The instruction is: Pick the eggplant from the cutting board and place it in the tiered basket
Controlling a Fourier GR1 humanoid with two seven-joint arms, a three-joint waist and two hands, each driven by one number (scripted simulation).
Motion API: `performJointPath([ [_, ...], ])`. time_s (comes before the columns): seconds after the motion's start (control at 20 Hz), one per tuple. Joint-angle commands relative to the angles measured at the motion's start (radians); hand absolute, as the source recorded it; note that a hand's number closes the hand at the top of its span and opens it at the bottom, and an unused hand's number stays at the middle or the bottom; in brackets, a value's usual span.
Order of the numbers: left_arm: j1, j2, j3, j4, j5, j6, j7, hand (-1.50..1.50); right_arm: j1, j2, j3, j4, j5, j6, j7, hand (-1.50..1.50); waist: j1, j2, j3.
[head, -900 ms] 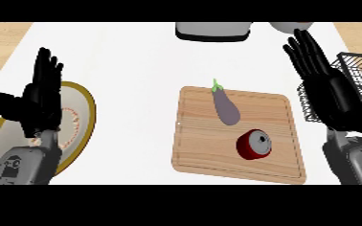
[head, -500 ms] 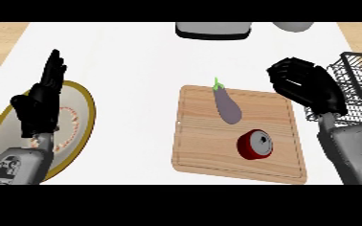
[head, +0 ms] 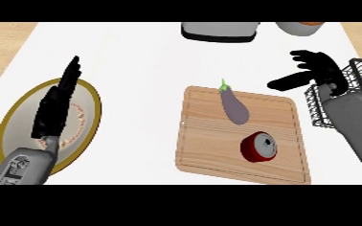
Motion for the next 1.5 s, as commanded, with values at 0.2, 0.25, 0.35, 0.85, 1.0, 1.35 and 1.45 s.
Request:
performJointPath([
  [0.2,-0.03,0.0,-0.013,0.032,-0.011,-0.028,-0.013,0.0,-0.299,0.052,0.117,0.154,-0.148,0.458,0.335,-1.5,0.036,0.009,0.003],
  [0.25,-0.024,0.004,-0.02,0.018,-0.011,-0.035,-0.001,0.0,-0.33,0.075,0.116,0.199,-0.17,0.474,0.359,-1.5,0.048,0.009,0.004],
  [0.35,-0.052,-0.014,-0.025,0.029,-0.015,-0.032,-0.007,0.0,-0.381,0.095,0.128,0.278,-0.206,0.538,0.358,-1.5,0.047,0.018,0.005],
  [0.85,-0.07,-0.004,0.0,0.045,-0.005,-0.048,0.005,0.0,-0.587,0.282,0.204,0.649,-0.258,0.551,0.448,-1.5,0.04,0.014,0.006],
  [1.0,-0.074,0.001,0.013,0.053,-0.009,-0.041,0.001,0.0,-0.596,0.328,0.22,0.743,-0.276,0.593,0.435,-1.5,0.024,0.012,0.007],
  [1.35,-0.043,-0.004,0.015,0.052,-0.014,-0.04,-0.014,0.0,-0.664,0.397,0.252,0.948,-0.276,0.661,0.4,-1.5,0.022,0.01,0.008],
  [1.45,-0.047,-0.006,0.028,0.068,-0.017,-0.035,-0.041,0.0,-0.656,0.429,0.256,0.999,-0.276,0.654,0.371,-1.5,0.011,0.012,0.008],
])
